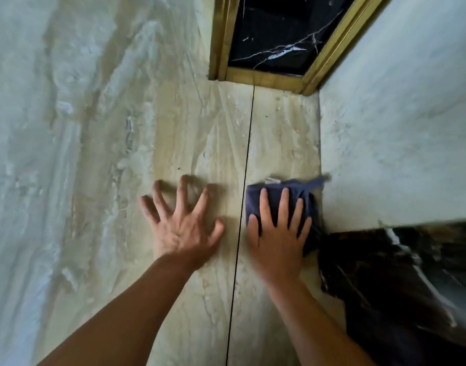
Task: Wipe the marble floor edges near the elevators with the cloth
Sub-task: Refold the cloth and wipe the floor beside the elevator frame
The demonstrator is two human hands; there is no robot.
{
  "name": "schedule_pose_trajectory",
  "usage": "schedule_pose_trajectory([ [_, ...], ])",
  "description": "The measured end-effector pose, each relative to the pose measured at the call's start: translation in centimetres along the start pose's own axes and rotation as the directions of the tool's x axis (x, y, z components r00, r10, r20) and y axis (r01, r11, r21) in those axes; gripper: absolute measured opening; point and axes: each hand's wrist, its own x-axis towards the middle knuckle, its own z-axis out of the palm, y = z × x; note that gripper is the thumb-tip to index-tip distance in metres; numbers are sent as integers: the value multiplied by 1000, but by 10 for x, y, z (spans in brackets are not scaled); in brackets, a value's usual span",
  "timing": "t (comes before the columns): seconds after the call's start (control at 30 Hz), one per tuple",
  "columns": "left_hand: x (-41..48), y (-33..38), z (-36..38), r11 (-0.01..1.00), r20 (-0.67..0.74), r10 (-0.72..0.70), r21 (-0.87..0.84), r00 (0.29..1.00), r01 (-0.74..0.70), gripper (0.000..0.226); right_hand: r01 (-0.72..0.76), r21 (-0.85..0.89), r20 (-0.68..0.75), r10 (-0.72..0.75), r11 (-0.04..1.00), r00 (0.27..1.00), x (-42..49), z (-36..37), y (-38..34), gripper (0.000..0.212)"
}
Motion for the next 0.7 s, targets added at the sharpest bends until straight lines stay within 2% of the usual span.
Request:
schedule_pose_trajectory([
  [0.1,3,1,2,1000,20,12,9,1000,-12,78,-7,-11,15,7,1000,1000,-19,3,-9,58],
  [0.2,3,-1,3,1000,22,7,26,1000,-8,80,-47,21,45,46,999,998,73,4,-29,58],
  [0.3,2,-2,2,999,22,16,42,1000,-17,80,-79,51,178,68,996,982,189,-5,-42,58],
  [0.37,3,-1,2,1000,-4,16,12,1000,-16,80,-40,46,208,29,998,978,217,-19,-35,57],
  [0.43,3,-1,1,999,-24,24,-28,999,-24,78,-3,1,136,2,1000,991,185,-23,-19,55],
  [0.5,2,-2,-3,997,-51,33,-72,998,-36,76,-30,-26,32,30,999,999,99,-19,-9,53],
  [0.6,2,-1,1,994,-108,26,-100,994,-37,73,7,-4,11,-7,1000,1000,-20,-4,-4,55],
  [0.63,1,-1,3,994,-115,21,-106,993,-33,73,10,-2,26,-10,1000,1000,-19,0,-3,56],
  [0.7,4,-1,9,992,-149,31,-118,988,-49,75,-12,24,4,12,1000,1000,39,5,-10,57],
])
